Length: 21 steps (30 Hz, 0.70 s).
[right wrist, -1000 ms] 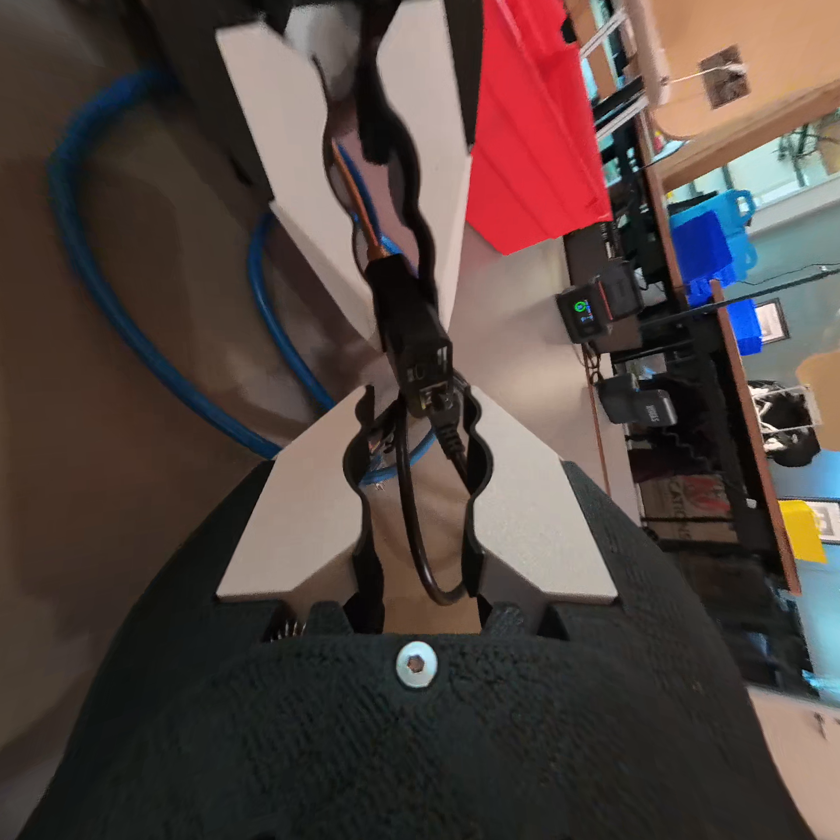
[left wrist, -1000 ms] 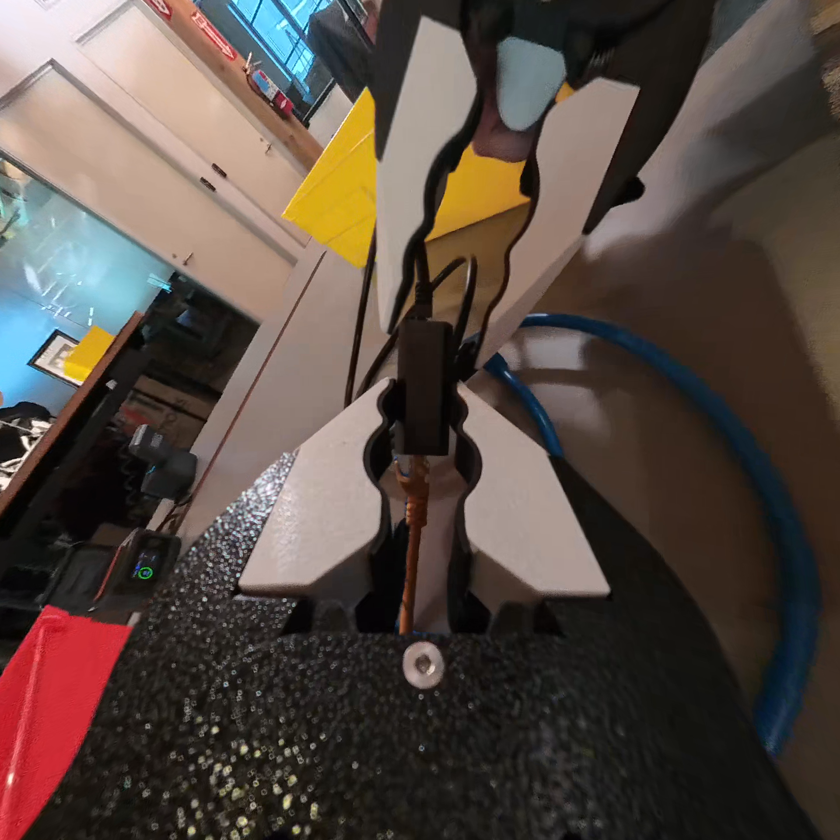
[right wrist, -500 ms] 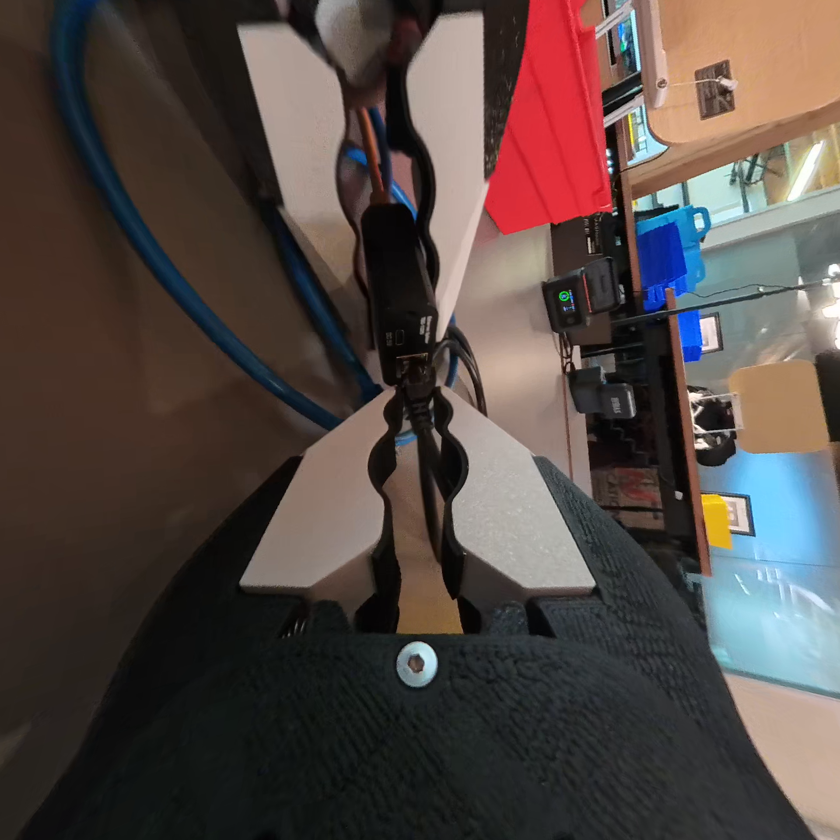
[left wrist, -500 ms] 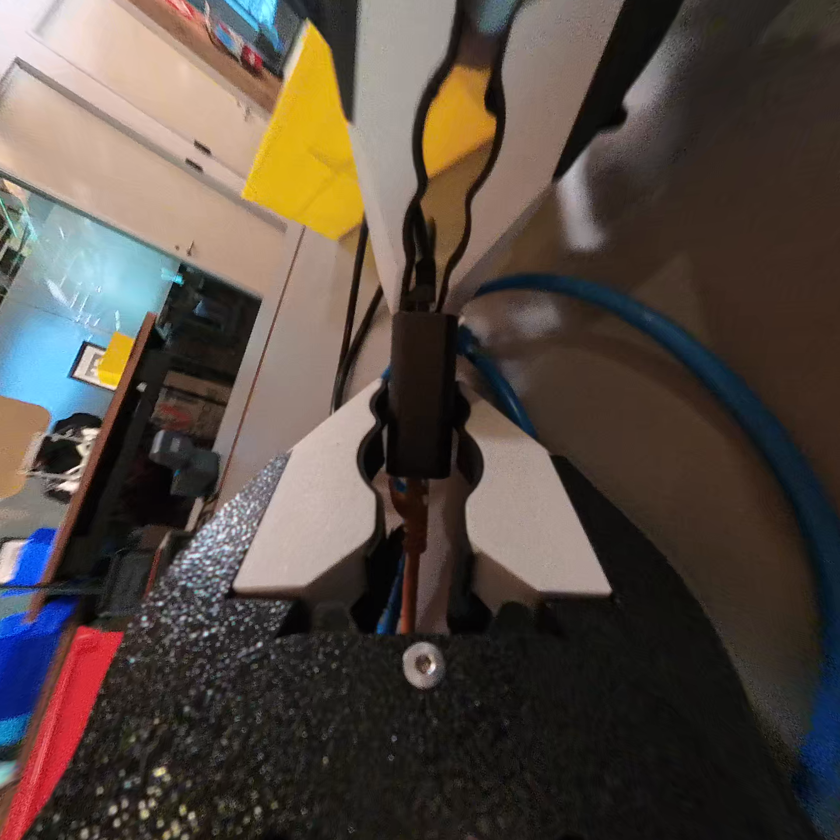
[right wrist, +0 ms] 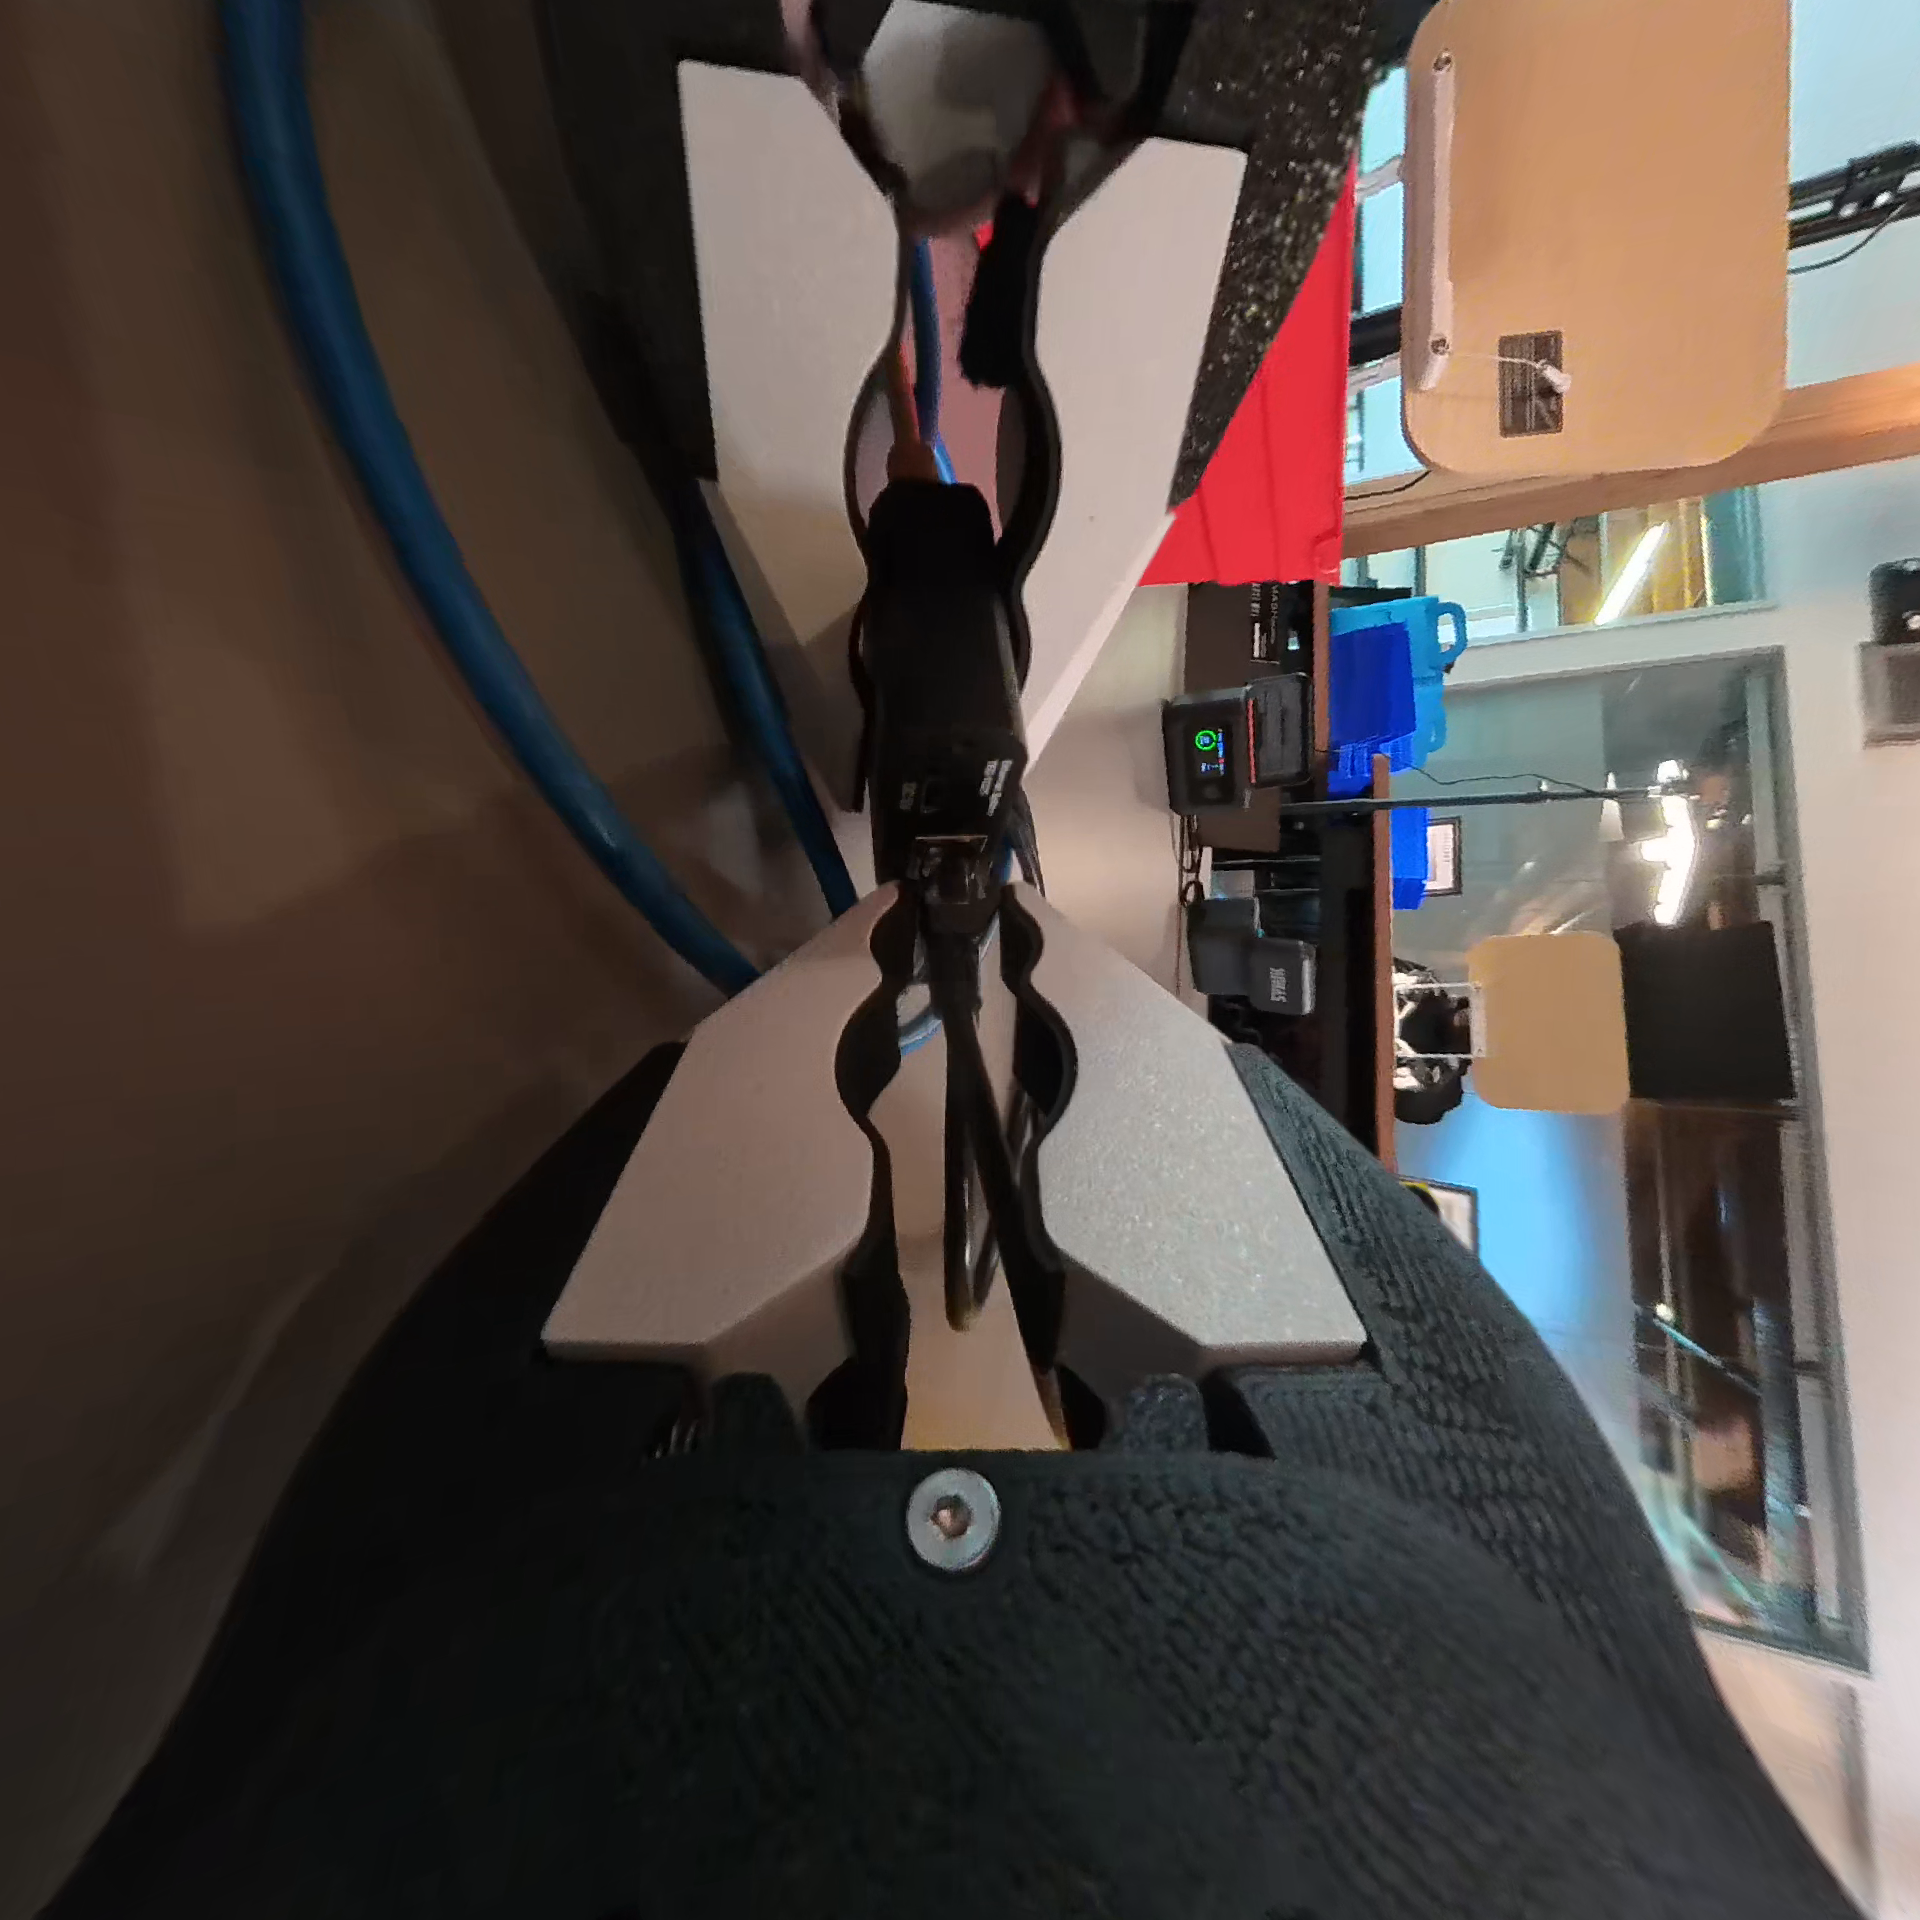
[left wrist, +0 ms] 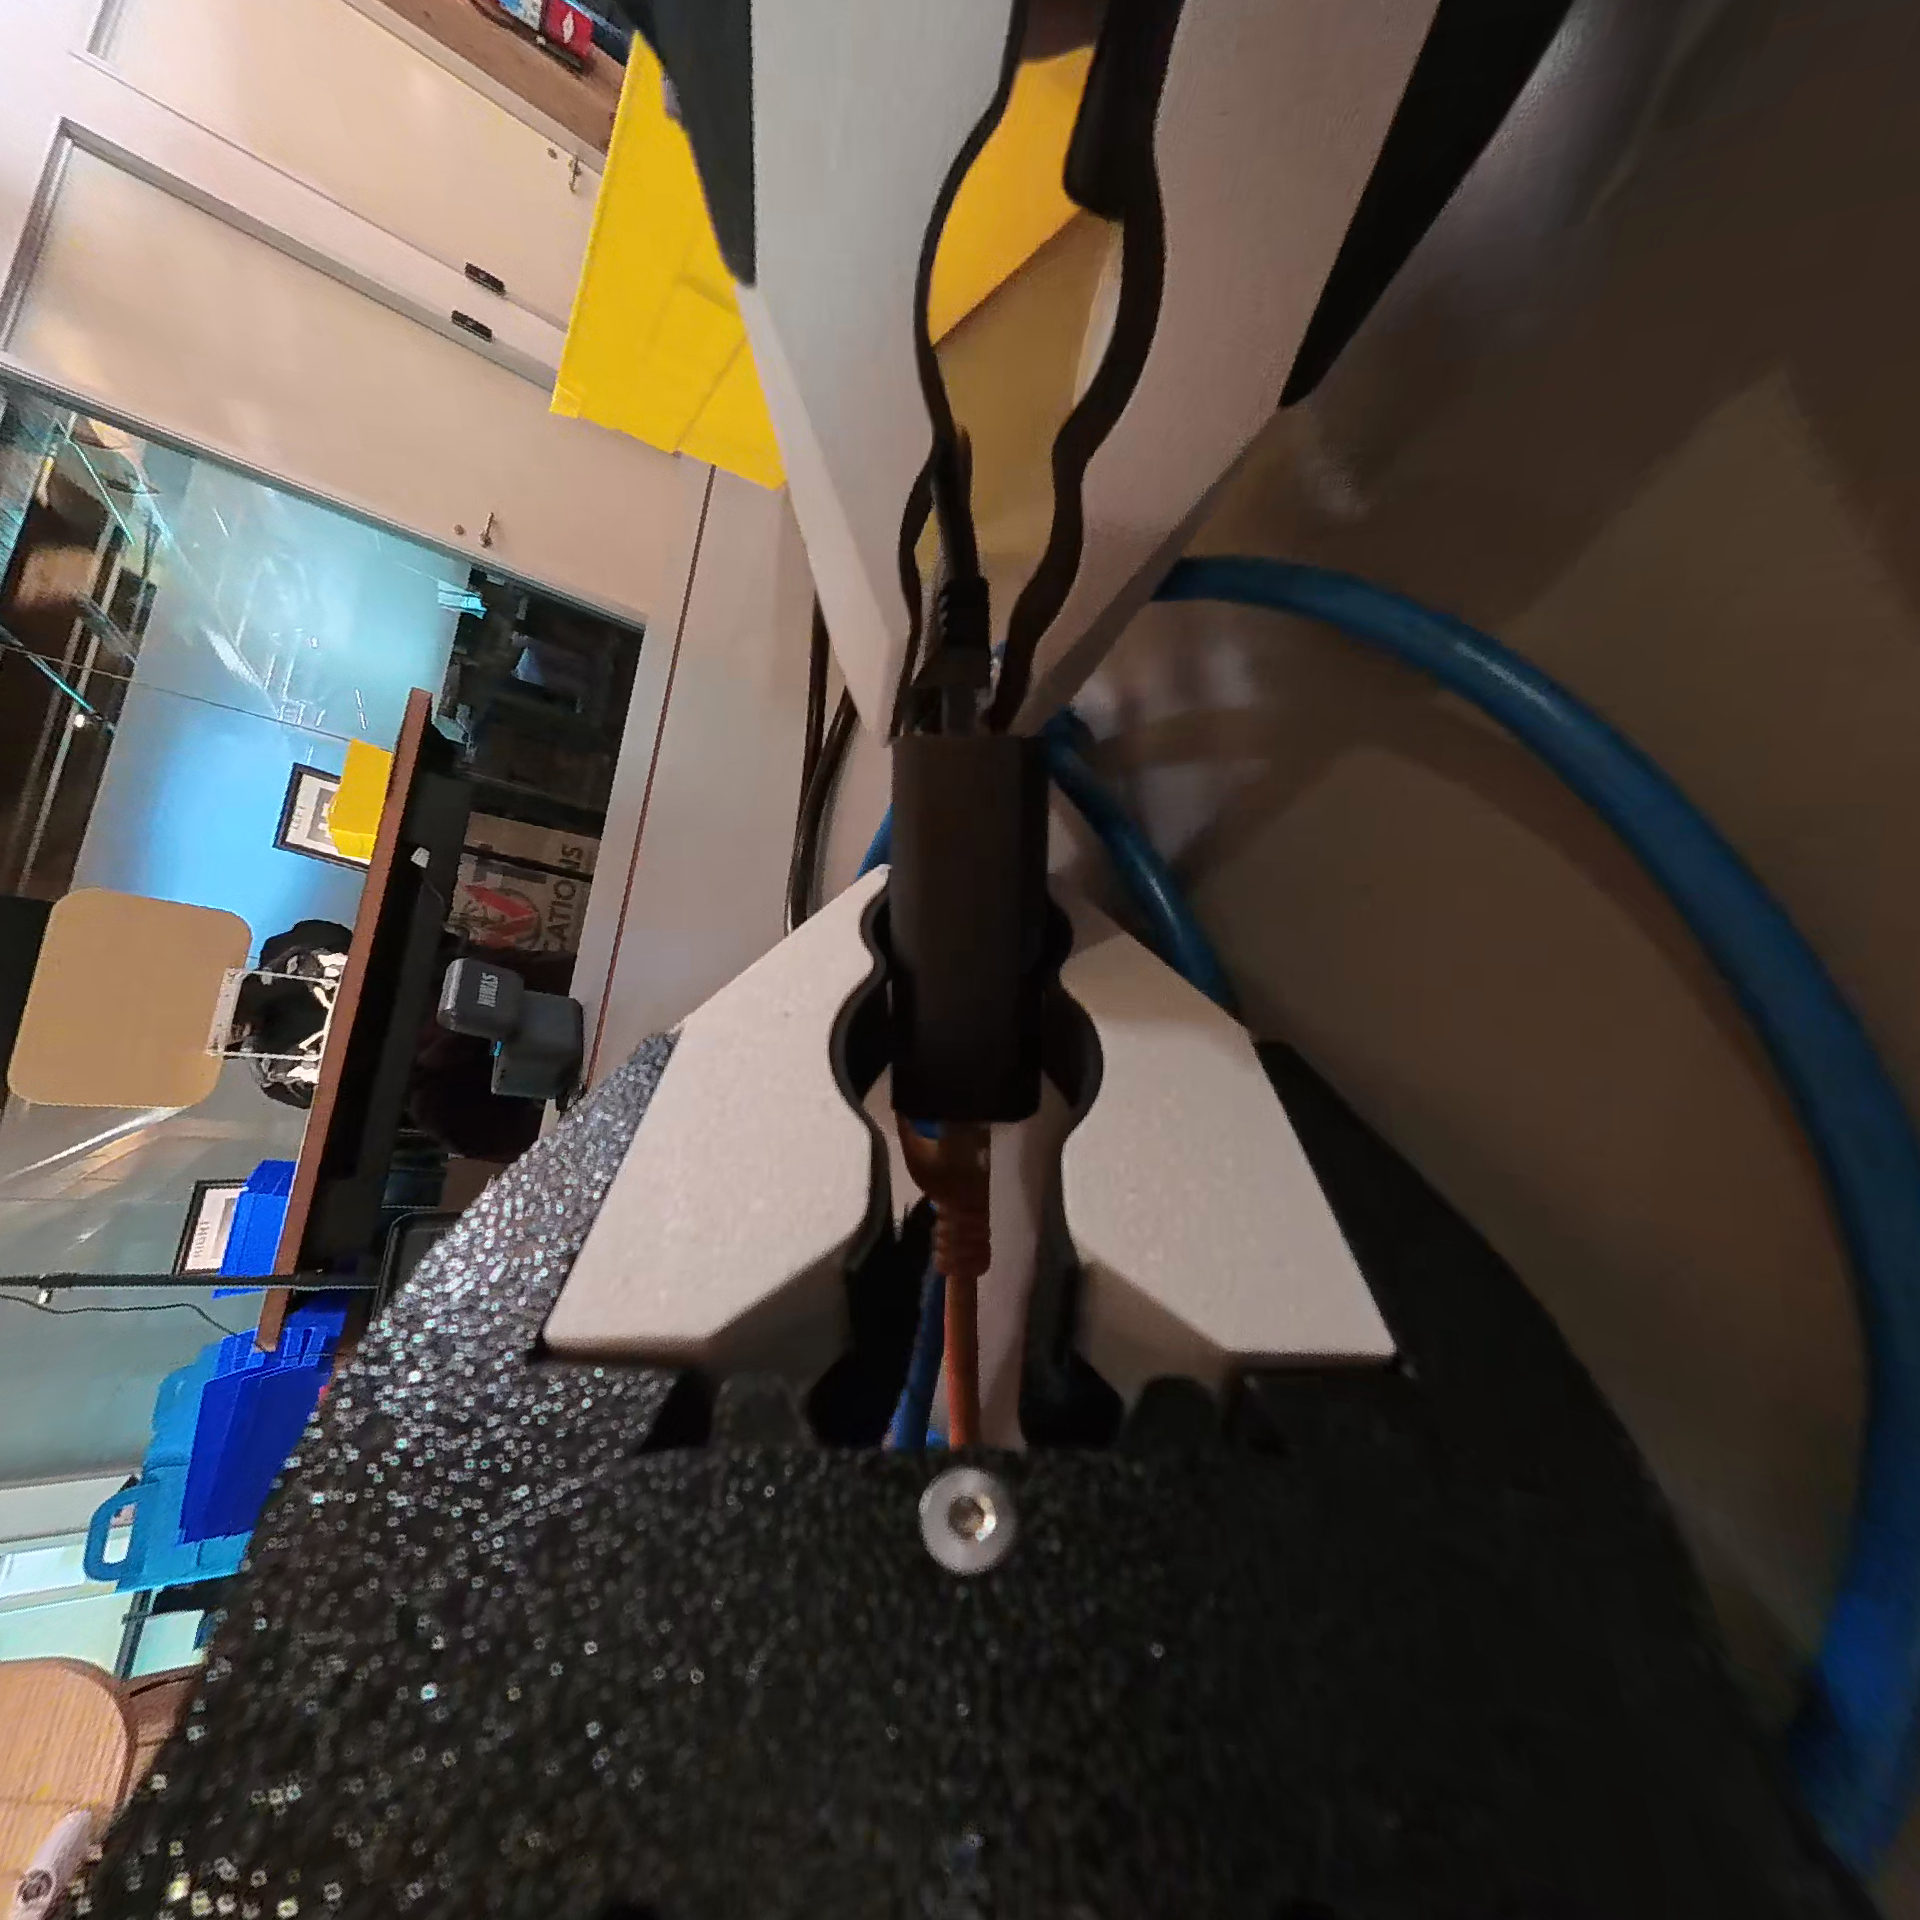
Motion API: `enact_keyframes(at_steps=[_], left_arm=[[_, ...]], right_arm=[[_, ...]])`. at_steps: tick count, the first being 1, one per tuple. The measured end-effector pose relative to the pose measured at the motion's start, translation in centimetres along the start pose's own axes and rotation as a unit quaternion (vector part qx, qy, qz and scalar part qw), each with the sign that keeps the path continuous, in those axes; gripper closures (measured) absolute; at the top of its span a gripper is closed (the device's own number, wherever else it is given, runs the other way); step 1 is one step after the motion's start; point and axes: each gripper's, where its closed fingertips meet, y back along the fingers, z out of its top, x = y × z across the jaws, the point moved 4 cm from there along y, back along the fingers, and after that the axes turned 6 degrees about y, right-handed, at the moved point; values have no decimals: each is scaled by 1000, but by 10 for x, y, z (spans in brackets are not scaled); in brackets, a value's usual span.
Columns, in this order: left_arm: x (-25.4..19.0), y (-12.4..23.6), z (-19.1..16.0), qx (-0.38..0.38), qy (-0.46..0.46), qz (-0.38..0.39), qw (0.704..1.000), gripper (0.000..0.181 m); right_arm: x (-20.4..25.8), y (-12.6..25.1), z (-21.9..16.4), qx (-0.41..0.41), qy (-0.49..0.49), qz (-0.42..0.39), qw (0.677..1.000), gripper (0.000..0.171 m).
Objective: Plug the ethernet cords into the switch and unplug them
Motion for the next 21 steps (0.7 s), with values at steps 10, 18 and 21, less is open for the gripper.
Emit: enact_keyframes(at_steps=[10, 18, 21], left_arm=[[1, 0, -1, 3, -2, 2, 1000, 159], [1, 1, -1, 3, -2, 2, 1000, 159], [1, 0, -1, 3, -2, 3, 1000, 159]], right_arm=[[0, -2, 0, -9, -18, 4, 1000, 157], [0, -3, -1, -13, -23, 5, 1000, 157], [0, -3, 0, -13, -23, 5, 1000, 157]])
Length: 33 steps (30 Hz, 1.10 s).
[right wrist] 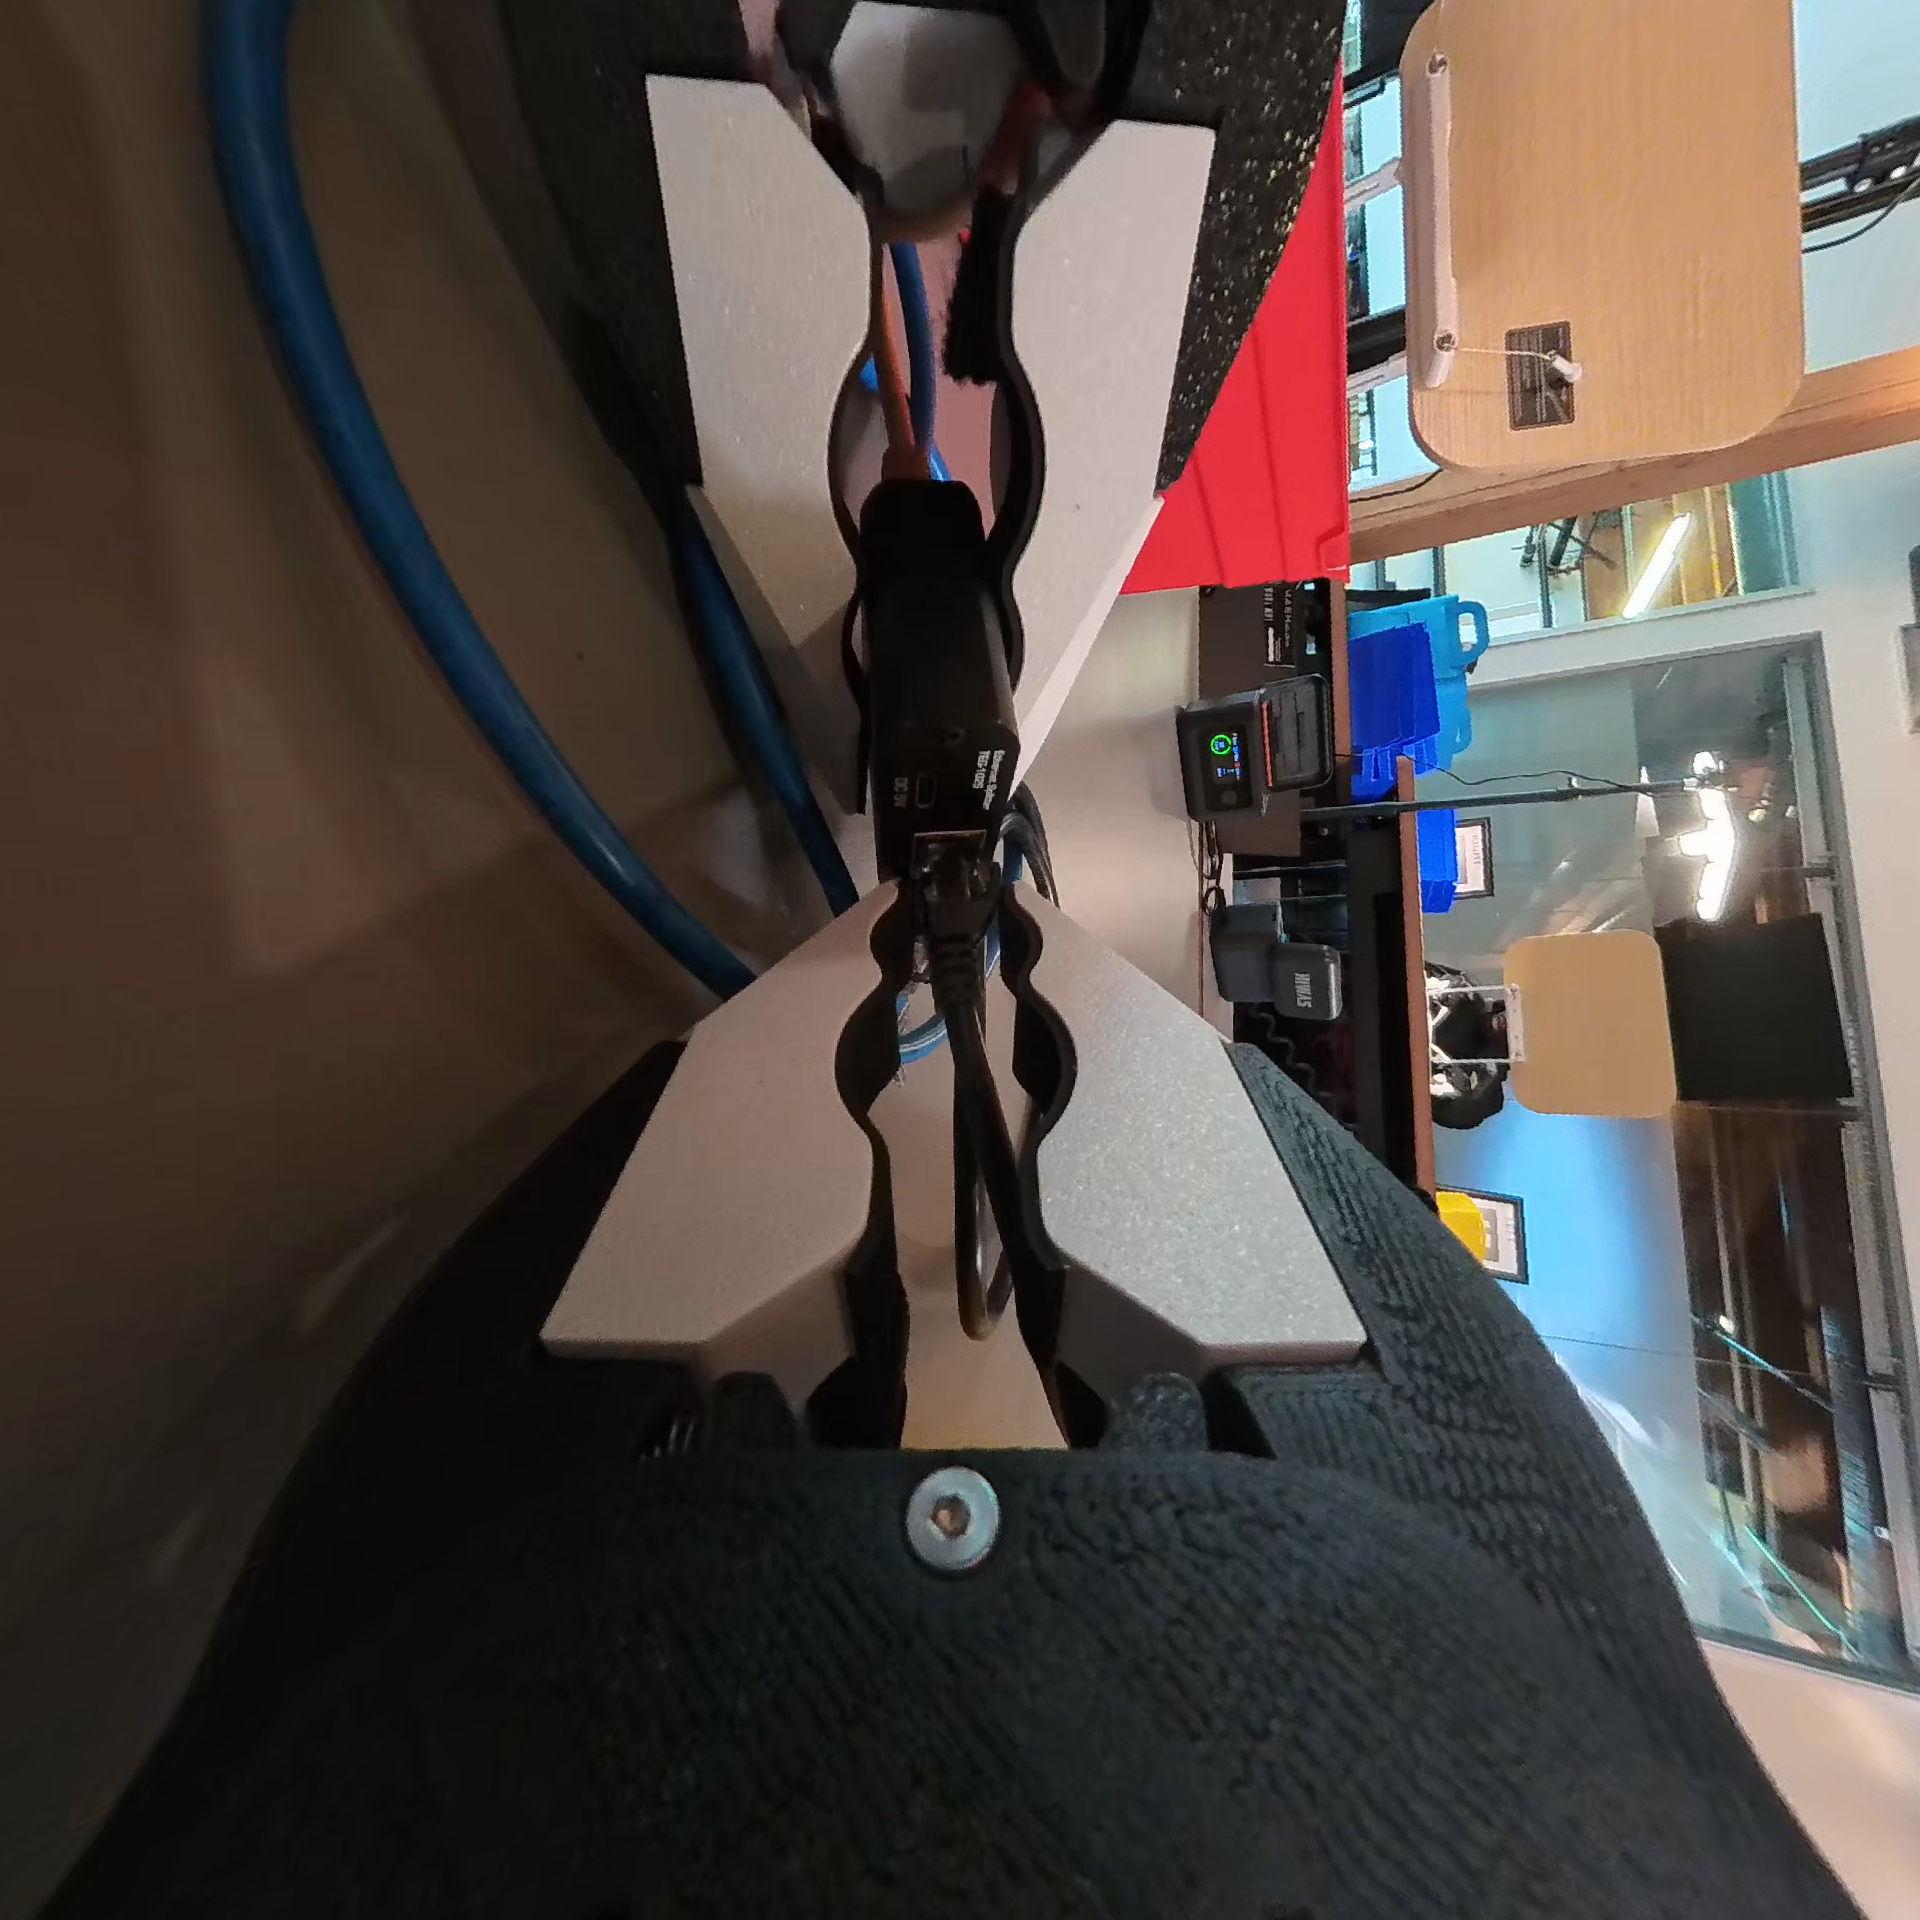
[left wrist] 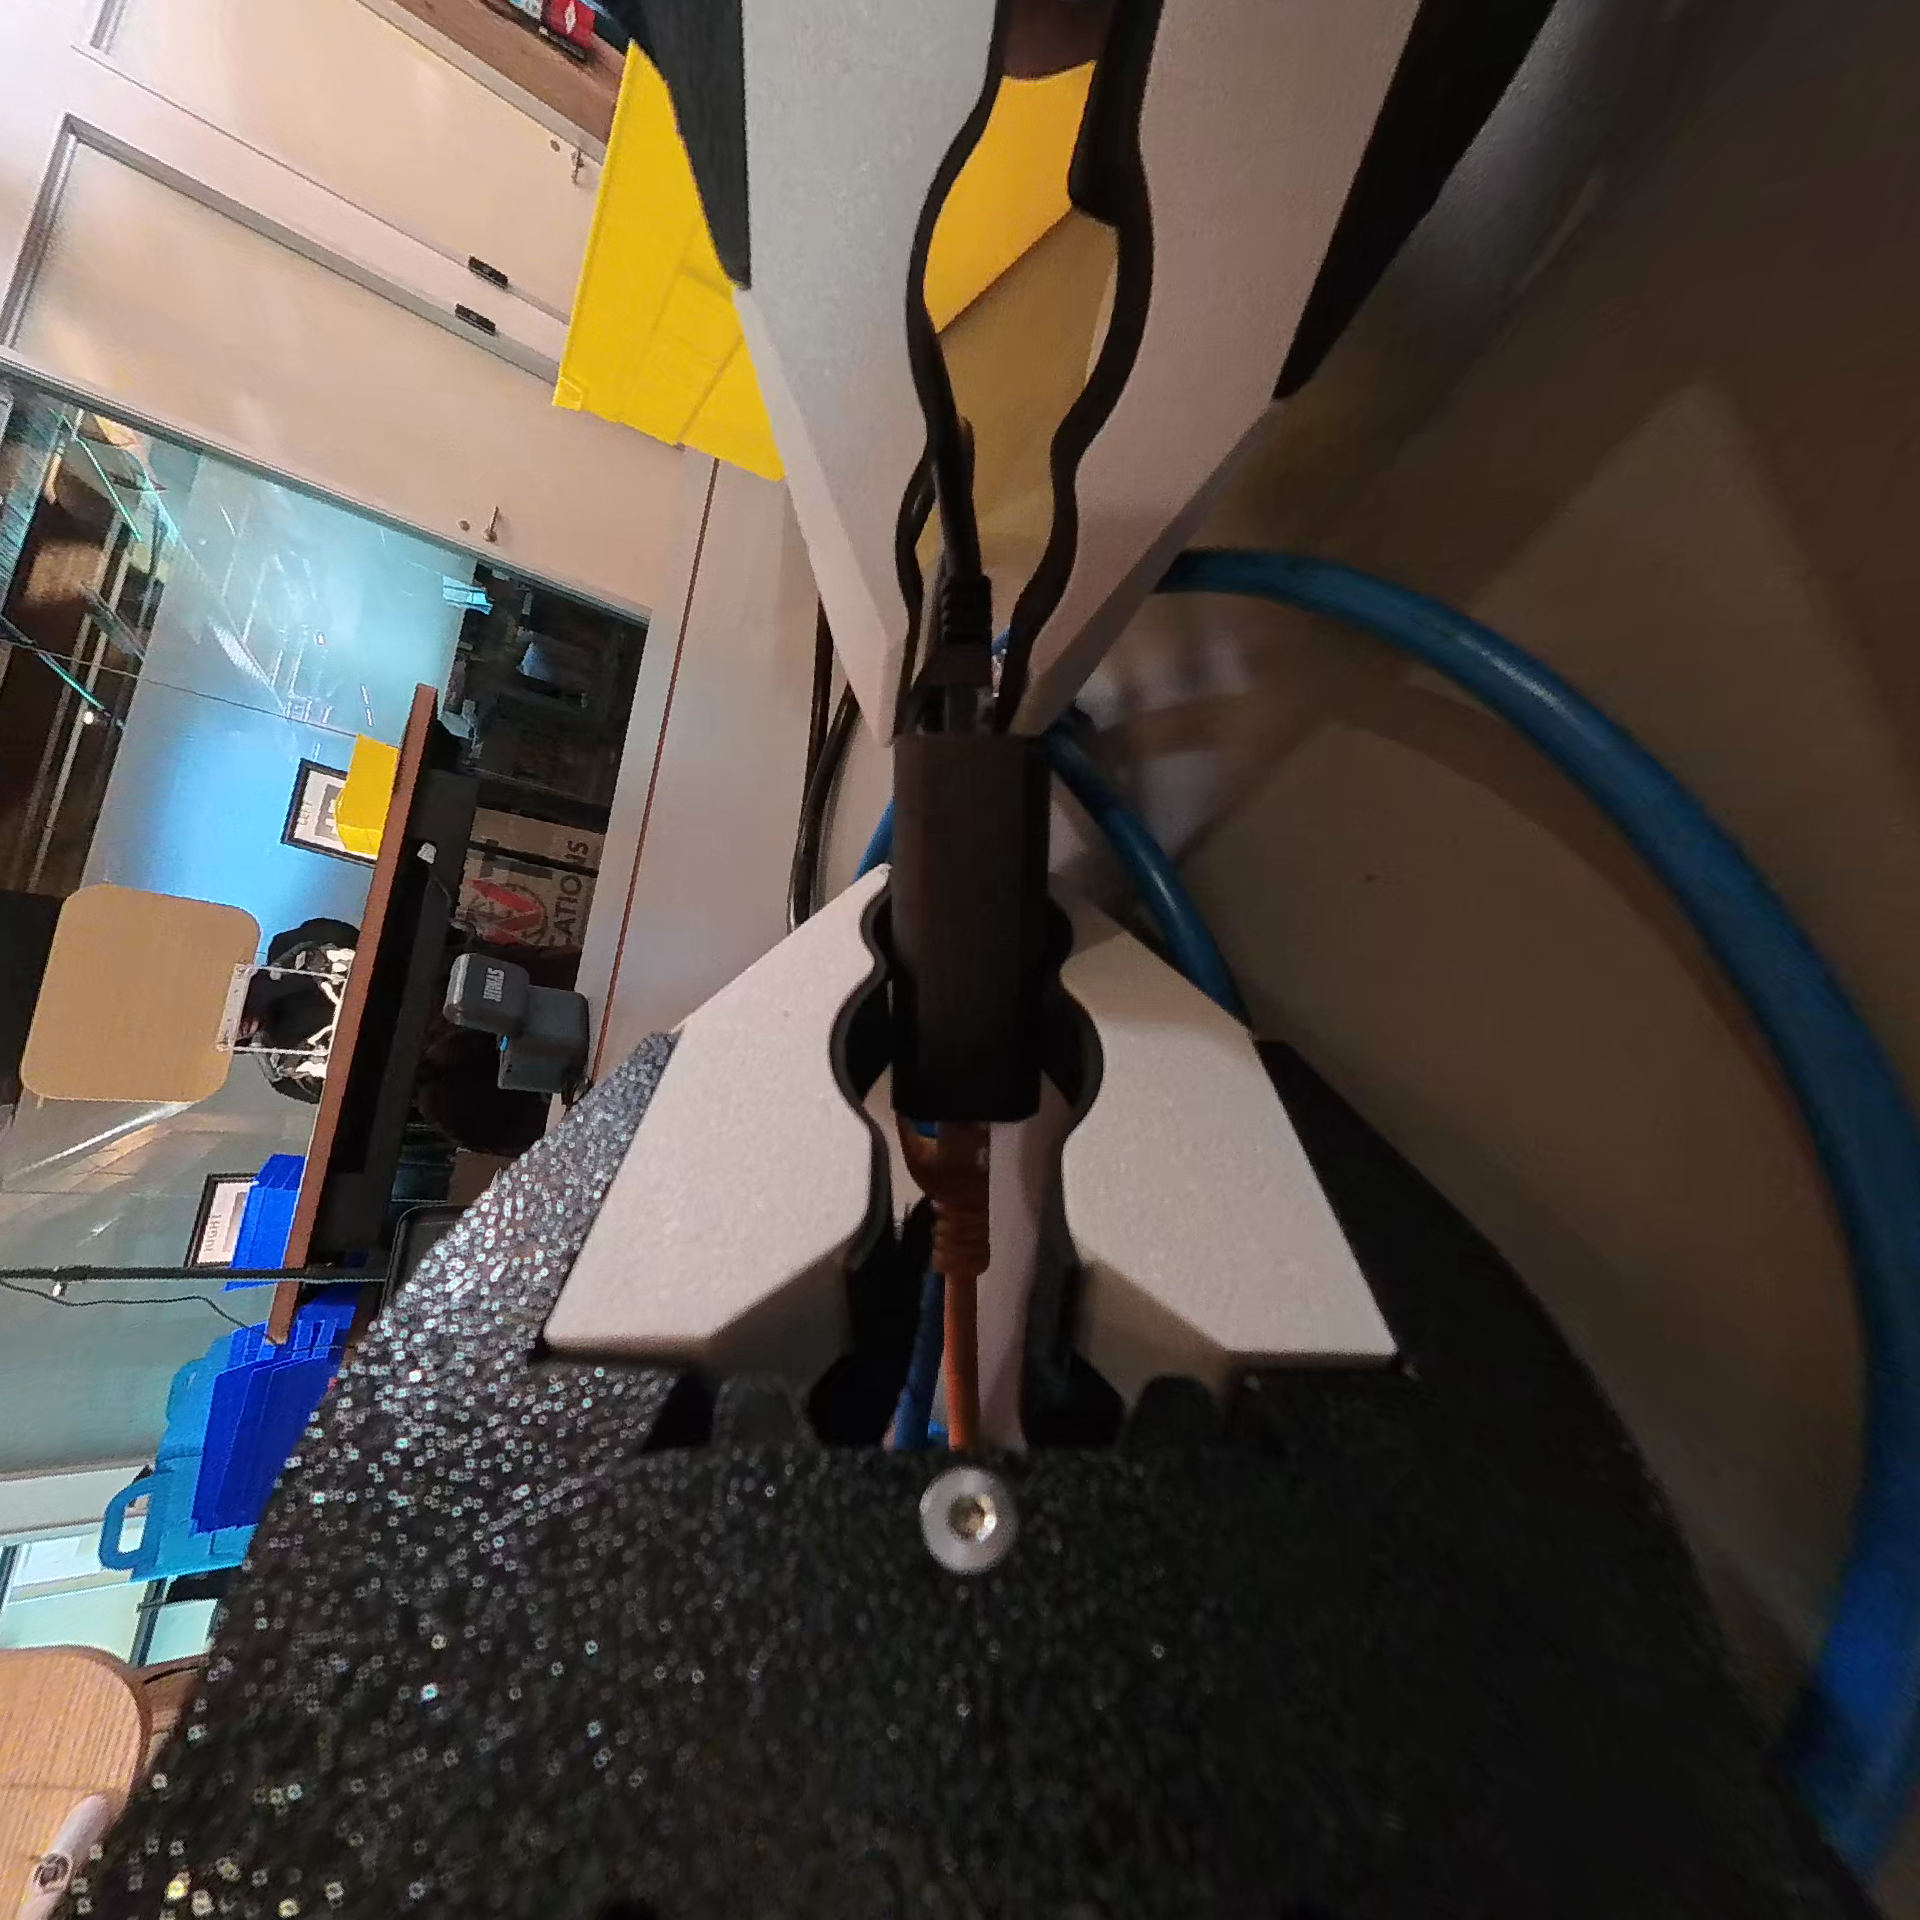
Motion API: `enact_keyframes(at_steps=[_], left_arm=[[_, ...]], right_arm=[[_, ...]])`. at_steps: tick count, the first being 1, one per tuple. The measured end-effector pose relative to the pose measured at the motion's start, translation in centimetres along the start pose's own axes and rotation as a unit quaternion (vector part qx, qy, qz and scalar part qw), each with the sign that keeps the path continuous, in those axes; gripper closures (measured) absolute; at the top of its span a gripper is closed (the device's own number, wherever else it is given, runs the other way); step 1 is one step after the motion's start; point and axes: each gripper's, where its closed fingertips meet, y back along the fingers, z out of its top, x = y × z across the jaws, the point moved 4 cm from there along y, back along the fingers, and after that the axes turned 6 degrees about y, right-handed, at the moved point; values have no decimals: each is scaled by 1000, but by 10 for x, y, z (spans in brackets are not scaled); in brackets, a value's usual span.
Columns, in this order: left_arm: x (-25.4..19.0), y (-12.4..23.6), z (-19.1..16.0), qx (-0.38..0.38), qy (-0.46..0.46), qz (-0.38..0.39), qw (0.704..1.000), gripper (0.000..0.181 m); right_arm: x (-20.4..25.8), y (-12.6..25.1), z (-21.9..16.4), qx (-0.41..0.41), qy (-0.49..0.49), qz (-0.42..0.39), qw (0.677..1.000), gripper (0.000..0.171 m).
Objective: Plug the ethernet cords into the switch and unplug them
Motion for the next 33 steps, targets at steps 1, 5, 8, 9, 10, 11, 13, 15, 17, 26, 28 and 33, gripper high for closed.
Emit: enact_keyframes(at_steps=[1, 5, 8, 9, 10, 11, 13, 15, 17, 26, 28, 33], left_arm=[[0, 0, 0, 0, 0, 0, 1000, 159], [0, 0, 0, 0, -1, 1, 1000, 159], [0, 0, 0, 0, -1, 0, 1000, 159], [0, 0, 0, 0, -1, 1, 1000, 159], [0, 0, 0, 0, -1, 1, 1000, 159], [0, 0, 0, 0, -1, 1, 1000, 159], [0, 0, 0, 0, -1, 1, 1000, 159], [0, 0, 0, 1, -1, 0, 1000, 159], [-1, 0, 0, 1, 9, -7, 1000, 159], [0, 20, 15, -63, 161, -124, 977, 160], [4, 26, 20, -62, 196, -147, 968, 159], [11, 35, 27, -54, 218, -187, 956, 160]], right_arm=[[0, 0, 0, 0, 0, 0, 1000, 157], [0, 0, 0, 0, -2, 0, 1000, 157], [0, -1, 0, 0, -2, 0, 1000, 157], [0, -1, 0, 0, -1, 0, 1000, 157], [0, -1, 0, 0, -1, 0, 1000, 157], [0, -1, 0, 0, -2, 0, 1000, 157], [0, -1, 0, 0, -2, 0, 1000, 158], [0, -1, 0, 0, -1, -1, 1000, 158], [0, -1, 0, -2, -4, 0, 1000, 158], [-11, 21, 16, -64, -114, 56, 990, 159], [-18, 26, 19, -79, -133, 50, 987, 158], [-27, 32, 25, -109, -159, 36, 981, 157]])
